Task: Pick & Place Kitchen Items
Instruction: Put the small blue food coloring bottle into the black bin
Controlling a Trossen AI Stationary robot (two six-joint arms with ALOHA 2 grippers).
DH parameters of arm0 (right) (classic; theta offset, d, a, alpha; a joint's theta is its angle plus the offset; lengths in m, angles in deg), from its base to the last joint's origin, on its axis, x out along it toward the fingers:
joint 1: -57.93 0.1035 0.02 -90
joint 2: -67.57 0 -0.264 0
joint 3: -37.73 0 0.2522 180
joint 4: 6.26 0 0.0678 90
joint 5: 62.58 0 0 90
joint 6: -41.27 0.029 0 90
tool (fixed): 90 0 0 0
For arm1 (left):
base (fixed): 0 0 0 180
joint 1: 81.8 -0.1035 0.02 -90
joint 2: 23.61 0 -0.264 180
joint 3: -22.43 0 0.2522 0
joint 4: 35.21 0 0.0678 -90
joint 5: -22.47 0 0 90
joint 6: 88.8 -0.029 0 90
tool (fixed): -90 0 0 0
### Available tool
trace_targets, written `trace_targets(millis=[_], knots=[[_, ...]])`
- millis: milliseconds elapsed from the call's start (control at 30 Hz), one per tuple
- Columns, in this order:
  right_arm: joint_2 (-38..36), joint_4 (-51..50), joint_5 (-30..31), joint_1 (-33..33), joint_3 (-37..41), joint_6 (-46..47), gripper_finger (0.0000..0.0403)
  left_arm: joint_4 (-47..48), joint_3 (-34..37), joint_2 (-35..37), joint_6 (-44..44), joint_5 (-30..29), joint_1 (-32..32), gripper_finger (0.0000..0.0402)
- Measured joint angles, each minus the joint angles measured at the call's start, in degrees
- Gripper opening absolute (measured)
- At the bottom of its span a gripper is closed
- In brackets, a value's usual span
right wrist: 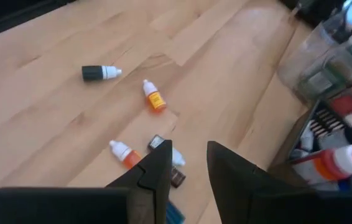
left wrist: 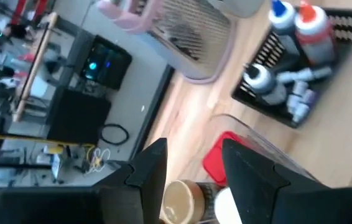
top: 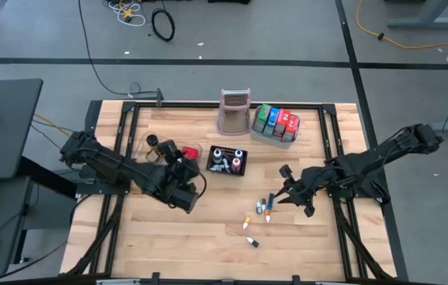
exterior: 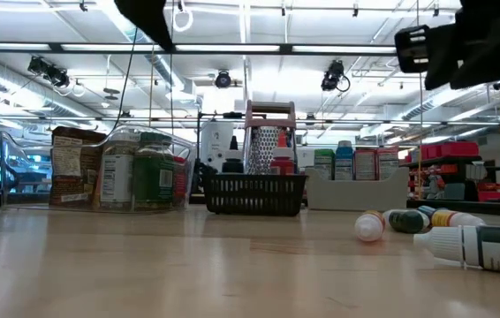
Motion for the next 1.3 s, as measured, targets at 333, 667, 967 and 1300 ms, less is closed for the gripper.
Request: trace_targets(millis=[333,667,967,1300], knots=[[0.0,9.8,0.1,0.0,0.3,-5.0,0.0112,-37.2,26.2,13.9,-20.5,19.2,-0.9,0.0134],[0.1,18.6,0.1,0.0,0.3,0.3,0.0112,-70.1,45.6,28.4,-29.6,22.9,-3.4,0.0108],[0.5,20.1,0.1,0.0,0.3,2.0,0.0112,-73.0,47.8,29.3,-26.7,23.5,-3.4,0.0111],[0.7,19.5,0.1,0.0,0.3,2.3,0.0112,-73.4,47.8,29.3,-33.2,23.4,-3.4,0.011]])
